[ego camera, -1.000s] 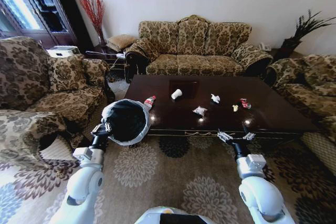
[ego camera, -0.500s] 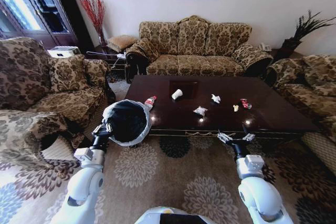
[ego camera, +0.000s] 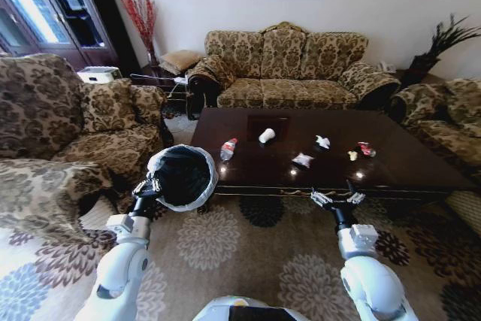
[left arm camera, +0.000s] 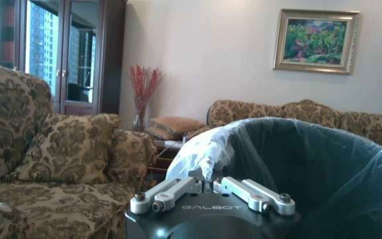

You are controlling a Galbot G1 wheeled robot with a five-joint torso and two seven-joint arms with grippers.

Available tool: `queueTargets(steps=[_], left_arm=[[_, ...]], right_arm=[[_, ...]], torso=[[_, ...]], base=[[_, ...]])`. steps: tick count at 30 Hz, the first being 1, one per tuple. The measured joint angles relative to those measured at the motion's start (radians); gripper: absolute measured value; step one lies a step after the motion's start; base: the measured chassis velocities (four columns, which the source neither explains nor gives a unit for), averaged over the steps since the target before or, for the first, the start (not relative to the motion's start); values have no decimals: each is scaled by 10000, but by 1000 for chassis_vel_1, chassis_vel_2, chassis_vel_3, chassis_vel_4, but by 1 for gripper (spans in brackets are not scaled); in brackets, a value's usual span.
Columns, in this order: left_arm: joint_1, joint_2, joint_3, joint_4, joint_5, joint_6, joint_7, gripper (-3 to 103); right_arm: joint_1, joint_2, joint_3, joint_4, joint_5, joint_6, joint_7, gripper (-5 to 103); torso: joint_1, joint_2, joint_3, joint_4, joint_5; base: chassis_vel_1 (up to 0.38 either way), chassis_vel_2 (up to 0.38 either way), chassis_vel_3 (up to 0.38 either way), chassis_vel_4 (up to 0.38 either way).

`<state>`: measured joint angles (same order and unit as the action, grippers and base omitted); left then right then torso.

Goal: Move to the front of the table and place the trash on the table into the trash bin.

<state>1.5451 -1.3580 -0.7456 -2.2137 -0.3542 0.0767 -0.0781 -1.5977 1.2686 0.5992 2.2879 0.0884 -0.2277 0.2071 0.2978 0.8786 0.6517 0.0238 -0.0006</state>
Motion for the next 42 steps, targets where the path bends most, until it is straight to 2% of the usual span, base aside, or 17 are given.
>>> queueTargets(steps=[8,11,25,28,31,42], left_arm=[[42,-69,41,-18,109,-11,148,3],[56,-81,48,-18,172,-40,175,3],[73,-47,160,60,462,-235,208,3],[70,-42,181,62,524,-275,216,3],[92,-38,198,61,589,-318,254,3],[185,-9,189,61,626,-386,285,3]], right_arm=[[-138,101,10,18,-1,88,-21,100],[-160,148,24,20,-6,94,-13,100],[-177,198,34,19,71,156,165,100],[-176,197,40,19,146,156,172,100],[-172,194,30,-1,174,160,172,100],[-101,212,-52,-111,130,140,173,100]], torso=[[1,0,1,-10,10],[1,0,1,-1,9],[0,0,1,4,6],[0,0,1,4,6],[0,0,1,-6,6],[-2,1,0,0,6]], base=[[-4,-4,30,25],[14,22,55,53],[84,86,67,72],[13,25,21,8],[0,0,0,0],[-75,84,86,-72]])
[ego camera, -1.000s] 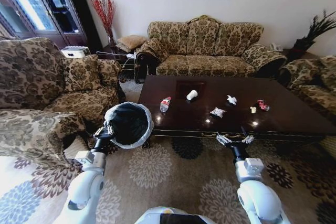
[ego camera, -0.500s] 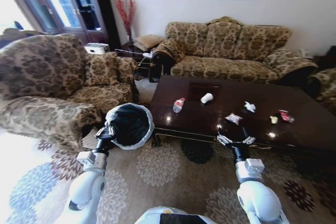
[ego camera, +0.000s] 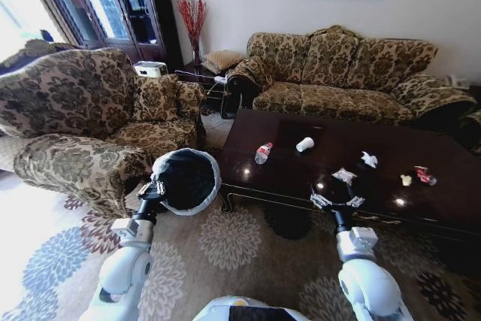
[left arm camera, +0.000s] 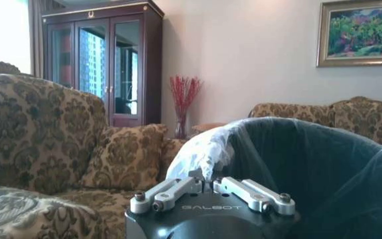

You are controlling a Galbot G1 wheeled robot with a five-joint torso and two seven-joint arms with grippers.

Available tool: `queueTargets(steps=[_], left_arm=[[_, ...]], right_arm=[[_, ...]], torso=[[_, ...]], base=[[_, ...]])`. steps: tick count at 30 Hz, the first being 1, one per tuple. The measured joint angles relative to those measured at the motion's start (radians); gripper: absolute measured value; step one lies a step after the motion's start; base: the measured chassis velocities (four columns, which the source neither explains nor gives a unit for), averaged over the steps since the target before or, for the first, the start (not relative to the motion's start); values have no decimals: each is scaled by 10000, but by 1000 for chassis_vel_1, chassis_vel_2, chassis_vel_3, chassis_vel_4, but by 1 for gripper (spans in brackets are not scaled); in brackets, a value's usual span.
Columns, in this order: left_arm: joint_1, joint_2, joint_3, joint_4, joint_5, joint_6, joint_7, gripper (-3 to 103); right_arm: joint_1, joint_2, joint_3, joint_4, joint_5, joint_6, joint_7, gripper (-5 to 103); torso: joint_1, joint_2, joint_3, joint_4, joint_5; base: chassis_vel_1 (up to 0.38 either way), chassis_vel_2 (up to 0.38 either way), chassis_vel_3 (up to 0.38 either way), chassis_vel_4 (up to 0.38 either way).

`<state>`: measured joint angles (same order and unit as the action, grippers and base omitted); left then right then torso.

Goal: Move to the front of the table and place the trash on the table into the trash bin.

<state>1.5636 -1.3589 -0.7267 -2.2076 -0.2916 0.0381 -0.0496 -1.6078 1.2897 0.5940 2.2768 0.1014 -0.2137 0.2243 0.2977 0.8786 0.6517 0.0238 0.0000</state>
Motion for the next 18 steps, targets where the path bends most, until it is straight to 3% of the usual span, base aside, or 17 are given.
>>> queueTargets(steps=[14,18], left_arm=[[-85,-16,29,138,7,-48,4,3],[-84,2,18,169,3,-85,5,3]], right_arm=[[273,-89,-91,-329,-66,-200,-102,100],[819,-256,-247,-924,488,-147,-102,100]], torso=[[13,-4,5,0,-1],[17,-5,6,1,3]], base=[[-253,250,268,-238],[-111,91,77,-68]])
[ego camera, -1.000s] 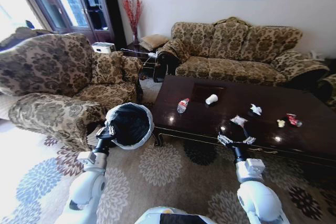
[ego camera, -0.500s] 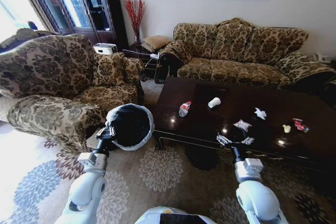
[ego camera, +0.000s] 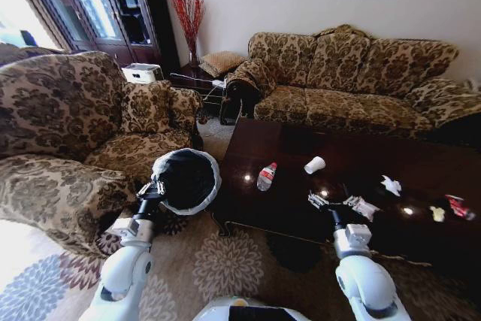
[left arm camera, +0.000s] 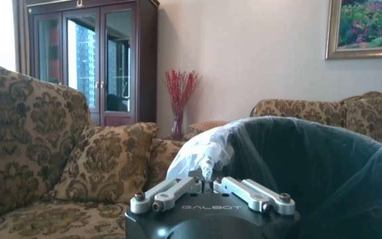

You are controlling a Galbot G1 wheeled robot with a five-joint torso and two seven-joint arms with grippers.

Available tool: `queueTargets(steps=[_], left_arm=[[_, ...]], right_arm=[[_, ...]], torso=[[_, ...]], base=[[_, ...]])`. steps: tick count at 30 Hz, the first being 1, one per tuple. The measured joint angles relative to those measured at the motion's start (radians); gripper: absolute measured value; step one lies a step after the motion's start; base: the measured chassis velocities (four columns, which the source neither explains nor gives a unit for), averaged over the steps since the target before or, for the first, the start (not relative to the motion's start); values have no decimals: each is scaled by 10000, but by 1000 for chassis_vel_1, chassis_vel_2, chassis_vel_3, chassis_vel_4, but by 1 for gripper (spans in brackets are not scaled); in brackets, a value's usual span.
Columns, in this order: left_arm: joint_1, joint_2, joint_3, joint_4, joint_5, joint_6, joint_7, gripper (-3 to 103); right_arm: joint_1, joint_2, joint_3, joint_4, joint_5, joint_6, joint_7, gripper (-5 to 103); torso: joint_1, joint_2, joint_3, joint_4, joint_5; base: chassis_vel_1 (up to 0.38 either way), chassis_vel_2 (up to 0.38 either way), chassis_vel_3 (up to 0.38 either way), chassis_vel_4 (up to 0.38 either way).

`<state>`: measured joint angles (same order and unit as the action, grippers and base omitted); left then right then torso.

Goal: Move to the front of the table and place the trash on the table into the trash bin.

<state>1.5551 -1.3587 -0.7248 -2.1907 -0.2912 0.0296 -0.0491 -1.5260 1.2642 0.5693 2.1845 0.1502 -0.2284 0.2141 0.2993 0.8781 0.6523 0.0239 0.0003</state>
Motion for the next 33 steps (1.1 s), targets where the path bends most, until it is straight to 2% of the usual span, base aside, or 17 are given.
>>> queueTargets(steps=[3,9,11,16,18,21,24,30,33], left_arm=[[23,49,-12,11,-34,3,-8,3],[-62,241,91,79,-168,114,-43,3],[-103,308,136,148,-207,142,-61,3],[-139,394,152,353,-236,112,-70,3],[-189,445,186,429,-238,110,-71,3],[-251,523,198,592,-245,107,-73,3],[-291,531,183,675,-248,106,-73,3],[-396,494,178,851,-247,101,-73,3],[-404,479,181,865,-244,101,-70,3]], right_arm=[[614,-242,-258,-592,759,212,-31,100],[1509,-447,-975,-1410,1509,749,-145,100],[2005,-436,-1656,-1819,1665,929,96,100],[3248,-53,-3247,-2987,1781,972,864,100],[3508,66,-3553,-3295,1802,949,1126,100],[4250,402,-4330,-4169,1993,541,2095,100],[4642,604,-4569,-4707,2363,269,2497,100],[5374,948,-4762,-5717,3462,-80,2659,100],[5559,1048,-4792,-5954,3712,-163,2661,100]], torso=[[-23,4,-8,-4,-4],[-27,8,-9,2,-3],[-17,7,-7,-3,-2],[-12,6,-6,9,5],[-15,7,-6,5,3],[-17,8,-8,3,0],[-17,7,-7,4,2],[-15,6,-6,-1,-2],[-15,6,-6,0,-5]], base=[[-26,1,3,-6],[42,-11,-22,40],[0,0,0,0],[0,0,0,0],[0,0,0,0],[0,0,0,0],[0,0,0,0],[0,0,0,0],[0,0,0,0]])
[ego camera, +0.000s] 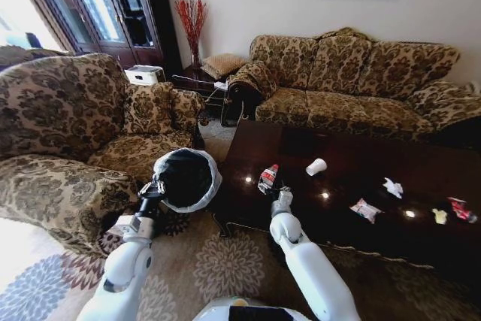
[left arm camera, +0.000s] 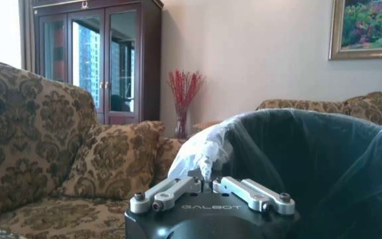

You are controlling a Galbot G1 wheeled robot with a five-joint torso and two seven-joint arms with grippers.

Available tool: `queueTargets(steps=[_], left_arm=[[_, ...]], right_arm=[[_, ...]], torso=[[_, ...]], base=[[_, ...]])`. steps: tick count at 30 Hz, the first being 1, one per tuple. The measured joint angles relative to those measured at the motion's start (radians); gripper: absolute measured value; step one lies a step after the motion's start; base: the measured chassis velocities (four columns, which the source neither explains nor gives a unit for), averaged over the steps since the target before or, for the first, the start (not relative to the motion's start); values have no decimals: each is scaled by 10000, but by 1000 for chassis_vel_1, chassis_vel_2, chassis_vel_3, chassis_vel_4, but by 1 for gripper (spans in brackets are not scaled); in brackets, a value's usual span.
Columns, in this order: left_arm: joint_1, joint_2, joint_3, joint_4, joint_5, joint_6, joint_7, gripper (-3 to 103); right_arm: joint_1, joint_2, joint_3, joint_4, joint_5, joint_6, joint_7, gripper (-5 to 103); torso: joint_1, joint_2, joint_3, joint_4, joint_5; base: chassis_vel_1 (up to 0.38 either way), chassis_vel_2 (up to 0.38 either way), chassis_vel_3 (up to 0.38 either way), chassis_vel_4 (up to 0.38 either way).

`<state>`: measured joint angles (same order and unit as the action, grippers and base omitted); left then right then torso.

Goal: Move to the front of the table and place the trash on the table into the trash bin.

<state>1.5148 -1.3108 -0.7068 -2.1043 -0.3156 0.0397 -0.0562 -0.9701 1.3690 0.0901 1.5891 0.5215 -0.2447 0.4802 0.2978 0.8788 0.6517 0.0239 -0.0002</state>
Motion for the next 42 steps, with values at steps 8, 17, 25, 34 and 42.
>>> queueTargets(steps=[8,17,25,34,42], left_arm=[[5,-4,9,-121,-68,1,9,3],[60,53,-11,-458,-297,48,8,3],[106,151,-97,-888,-569,70,-45,3],[103,252,-134,-1120,-748,78,-97,3],[-17,352,-119,-963,-799,76,-124,3]], right_arm=[[74,55,12,-338,50,-45,-2,86],[-102,16,142,-332,-67,15,-79,54],[-133,-27,165,-317,-106,27,-87,28],[-197,-297,346,-48,-83,25,-61,8],[-155,-400,416,130,-196,41,-204,2]], torso=[[1,-3,2,-5,-3],[3,-3,3,-7,-6],[3,-4,2,-3,-3],[1,-4,2,-2,1],[2,-5,3,-3,3]], base=[[0,0,0,0],[0,0,0,0],[0,0,0,0],[0,0,0,0],[0,0,0,0]])
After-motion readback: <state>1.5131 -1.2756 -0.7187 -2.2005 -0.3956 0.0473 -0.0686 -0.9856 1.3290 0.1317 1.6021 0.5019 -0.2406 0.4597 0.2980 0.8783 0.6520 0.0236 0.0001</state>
